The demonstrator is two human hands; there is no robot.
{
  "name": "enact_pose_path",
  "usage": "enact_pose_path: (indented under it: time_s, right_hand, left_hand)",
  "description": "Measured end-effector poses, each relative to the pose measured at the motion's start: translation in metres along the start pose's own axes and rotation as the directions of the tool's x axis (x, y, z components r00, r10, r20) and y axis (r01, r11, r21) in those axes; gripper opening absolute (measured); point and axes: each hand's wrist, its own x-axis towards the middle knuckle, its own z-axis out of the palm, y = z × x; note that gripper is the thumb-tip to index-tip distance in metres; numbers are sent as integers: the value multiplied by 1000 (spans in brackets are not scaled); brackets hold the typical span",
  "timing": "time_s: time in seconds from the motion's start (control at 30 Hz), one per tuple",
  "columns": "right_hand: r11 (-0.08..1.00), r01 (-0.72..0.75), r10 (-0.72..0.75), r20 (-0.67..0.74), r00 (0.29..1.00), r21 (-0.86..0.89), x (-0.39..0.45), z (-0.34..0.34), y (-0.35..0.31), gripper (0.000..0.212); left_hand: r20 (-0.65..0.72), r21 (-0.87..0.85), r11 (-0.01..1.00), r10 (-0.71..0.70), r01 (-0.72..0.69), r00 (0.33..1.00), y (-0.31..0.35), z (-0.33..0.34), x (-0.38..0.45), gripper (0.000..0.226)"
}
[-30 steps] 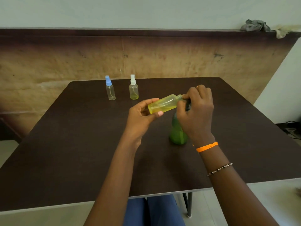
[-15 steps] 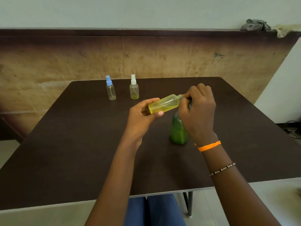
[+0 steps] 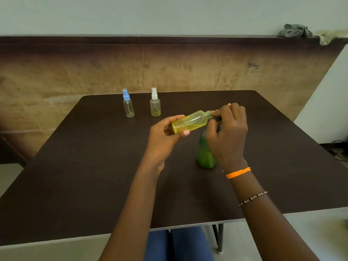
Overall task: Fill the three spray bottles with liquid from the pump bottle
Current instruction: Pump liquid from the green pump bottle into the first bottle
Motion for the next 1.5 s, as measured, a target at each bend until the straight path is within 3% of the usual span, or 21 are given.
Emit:
enact_pose_path:
  time_s: [0.13, 0.4, 0.6, 0.9, 1.17, 1.37, 1.5]
  right_hand:
    - [999, -46, 46, 9, 999, -6, 2, 0, -6, 10]
    - [997, 63, -64, -31, 997, -33, -7, 6, 7, 8]
    - [1000, 2, -2, 22, 1000, 19, 6, -1, -1, 14]
    - [999, 31, -30, -73, 997, 10, -7, 12, 10, 22]
    - [999, -35, 35, 45, 998, -16, 11, -1, -5, 18]
    - [1000, 26, -26, -72, 997, 0, -5, 14, 11, 23]
    - [1000, 18, -18, -71, 997, -2, -4, 14, 10, 22]
  left_hand:
    - [8, 1, 1000, 9, -9, 1000, 2, -1, 0, 40]
    - [-5, 11, 1000, 2, -2, 1000, -2, -2, 0, 40]
    - [5, 11, 1000, 4, -4, 1000, 0, -3, 0, 39]
    - [-2, 26, 1000, -11, 11, 1000, -4, -3, 1, 39]
    - [-2, 24, 1000, -7, 7, 1000, 0, -4, -1, 37]
    - [-14, 28, 999, -22, 22, 1000, -6, -3, 1, 38]
    - [-10, 23, 999, -27, 27, 1000, -5, -3, 1, 37]
